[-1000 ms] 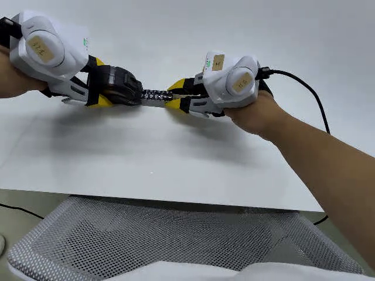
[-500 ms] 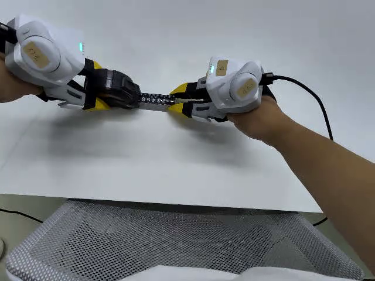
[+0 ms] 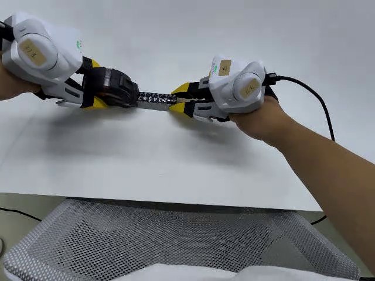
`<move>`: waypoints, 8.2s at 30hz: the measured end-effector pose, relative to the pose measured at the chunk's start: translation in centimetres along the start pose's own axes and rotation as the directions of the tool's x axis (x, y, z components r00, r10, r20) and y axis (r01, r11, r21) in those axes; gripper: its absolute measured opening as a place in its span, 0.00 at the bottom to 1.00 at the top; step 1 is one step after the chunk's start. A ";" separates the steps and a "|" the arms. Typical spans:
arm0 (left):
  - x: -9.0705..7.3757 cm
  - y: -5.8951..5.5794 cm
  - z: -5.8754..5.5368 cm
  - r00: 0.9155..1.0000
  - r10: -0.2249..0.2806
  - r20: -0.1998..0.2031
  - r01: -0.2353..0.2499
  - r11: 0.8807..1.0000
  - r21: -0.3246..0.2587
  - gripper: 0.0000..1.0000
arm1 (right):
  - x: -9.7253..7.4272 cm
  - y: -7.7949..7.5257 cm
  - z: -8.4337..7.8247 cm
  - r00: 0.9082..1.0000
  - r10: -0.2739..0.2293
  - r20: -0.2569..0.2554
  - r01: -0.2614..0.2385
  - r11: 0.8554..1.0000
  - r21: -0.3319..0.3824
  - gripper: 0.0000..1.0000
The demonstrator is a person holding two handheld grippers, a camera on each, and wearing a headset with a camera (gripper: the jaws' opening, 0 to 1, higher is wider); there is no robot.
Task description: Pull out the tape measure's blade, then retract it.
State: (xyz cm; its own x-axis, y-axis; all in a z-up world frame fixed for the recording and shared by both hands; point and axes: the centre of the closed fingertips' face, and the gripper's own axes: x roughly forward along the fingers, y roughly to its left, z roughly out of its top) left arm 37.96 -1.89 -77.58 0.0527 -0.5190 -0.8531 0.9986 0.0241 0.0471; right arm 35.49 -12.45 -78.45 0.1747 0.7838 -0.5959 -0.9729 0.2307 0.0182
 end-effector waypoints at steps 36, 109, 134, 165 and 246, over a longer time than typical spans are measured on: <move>-0.1 -0.1 0.0 1.000 0.006 0.000 -0.006 1.000 -0.005 0.30 | -3.0 -0.5 -1.7 1.000 -0.027 -0.015 0.027 1.000 -0.001 0.08; 0.2 0.0 0.0 1.000 0.004 0.002 -0.004 1.000 -0.007 0.30 | -7.9 -1.0 -5.9 0.995 -0.069 -0.079 0.071 0.997 0.025 0.08; 0.3 0.0 0.1 1.000 0.008 -0.002 -0.008 1.000 -0.012 0.30 | -10.1 -1.3 -7.3 0.990 -0.082 -0.113 0.084 0.996 0.018 0.08; 0.3 0.0 0.1 1.000 0.010 -0.005 -0.010 1.000 -0.006 0.30 | -12.5 -1.6 -9.4 0.984 -0.093 -0.151 0.101 0.994 0.048 0.08; -3.1 -1.0 0.3 0.979 0.154 0.136 -0.104 0.942 -0.319 0.51 | -14.7 -0.4 -8.9 0.974 -0.153 -0.170 0.195 0.943 0.268 0.46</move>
State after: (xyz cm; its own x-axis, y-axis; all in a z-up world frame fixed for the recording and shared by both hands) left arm 36.82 -0.52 -74.85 0.2052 -0.6206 -0.7568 0.9365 0.3491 -0.0323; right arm 31.93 -29.20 -76.86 0.2931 0.6299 -0.7193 -0.8430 0.5252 0.1164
